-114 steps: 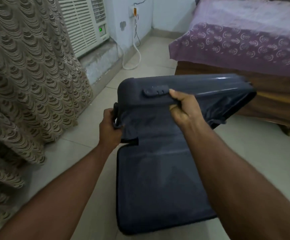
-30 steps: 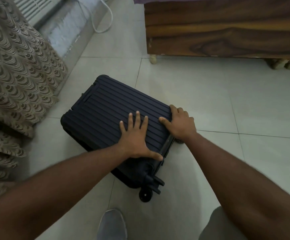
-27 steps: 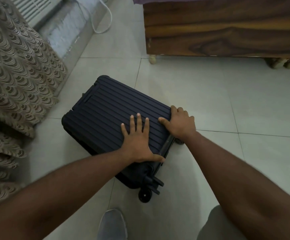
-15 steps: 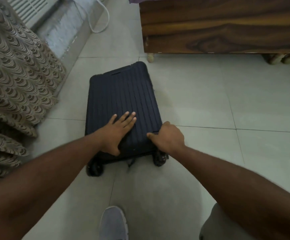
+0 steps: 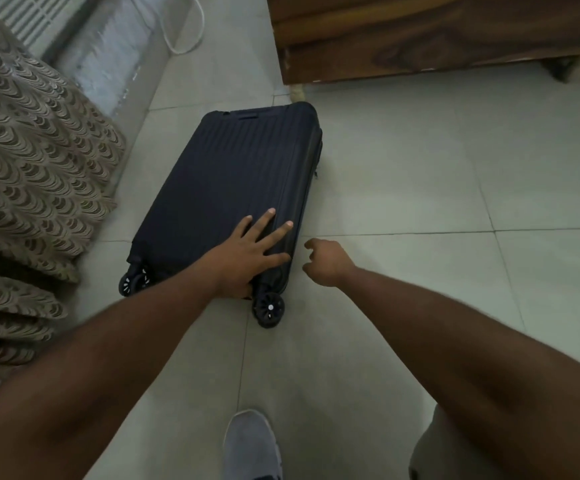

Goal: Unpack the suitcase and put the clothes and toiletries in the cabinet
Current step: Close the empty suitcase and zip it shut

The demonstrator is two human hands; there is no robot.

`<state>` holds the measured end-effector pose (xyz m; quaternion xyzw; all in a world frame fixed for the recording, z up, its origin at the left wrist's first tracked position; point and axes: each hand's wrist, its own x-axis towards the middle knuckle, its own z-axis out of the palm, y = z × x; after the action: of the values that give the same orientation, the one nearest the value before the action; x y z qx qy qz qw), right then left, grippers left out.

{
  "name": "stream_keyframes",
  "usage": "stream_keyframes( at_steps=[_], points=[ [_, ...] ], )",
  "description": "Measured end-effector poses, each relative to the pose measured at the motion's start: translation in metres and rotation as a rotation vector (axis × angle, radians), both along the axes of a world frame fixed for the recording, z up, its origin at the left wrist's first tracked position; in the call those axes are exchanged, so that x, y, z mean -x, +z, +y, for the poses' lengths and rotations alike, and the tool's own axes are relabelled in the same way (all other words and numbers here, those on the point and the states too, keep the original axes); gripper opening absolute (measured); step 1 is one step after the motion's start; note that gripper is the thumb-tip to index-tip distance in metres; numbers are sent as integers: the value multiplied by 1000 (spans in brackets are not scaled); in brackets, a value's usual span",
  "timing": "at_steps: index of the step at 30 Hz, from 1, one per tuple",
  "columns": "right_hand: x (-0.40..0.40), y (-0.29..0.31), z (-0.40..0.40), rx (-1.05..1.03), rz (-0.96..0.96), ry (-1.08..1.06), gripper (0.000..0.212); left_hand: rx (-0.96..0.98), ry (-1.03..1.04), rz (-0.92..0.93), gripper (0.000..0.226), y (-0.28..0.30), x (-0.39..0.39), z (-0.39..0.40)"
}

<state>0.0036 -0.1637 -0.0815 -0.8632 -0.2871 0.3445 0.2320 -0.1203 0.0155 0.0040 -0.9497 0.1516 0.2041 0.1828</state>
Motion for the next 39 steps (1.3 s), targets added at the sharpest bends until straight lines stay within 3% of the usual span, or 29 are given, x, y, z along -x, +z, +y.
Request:
stream_keyframes(
  at_steps=[4,7,10,16,21,26,32,36,39],
  points=[
    [-6,-3,14,-125,160,-104,69,27,-25,-47,97,-4,-3,-3],
    [-7,-5,20,-300,413,-238,53,56,-38,-99,94,-7,-4,-7],
    [-13,-10,18,-307,557,-322,42,75,-40,-142,91,-4,-5,-9],
    [-17,-17,13,-222,442,-227,30,141,-23,-177,90,1,-7,-3],
    [-19,-28,9,-232,167,-137,6,169,-16,-185,87,1,-13,-8],
    [-40,-10,-19,-160,-115,-69,8,157,-22,-200,79,2,-30,-21],
    [-65,14,-83,-229,-51,-152,27,160,78,-226,83,22,-94,-57],
    [-75,20,-120,-175,-99,-274,28,190,135,-260,79,20,-135,-96],
    [-83,12,-142,-127,-134,-346,13,192,174,-274,83,15,-157,-126]
  ],
)
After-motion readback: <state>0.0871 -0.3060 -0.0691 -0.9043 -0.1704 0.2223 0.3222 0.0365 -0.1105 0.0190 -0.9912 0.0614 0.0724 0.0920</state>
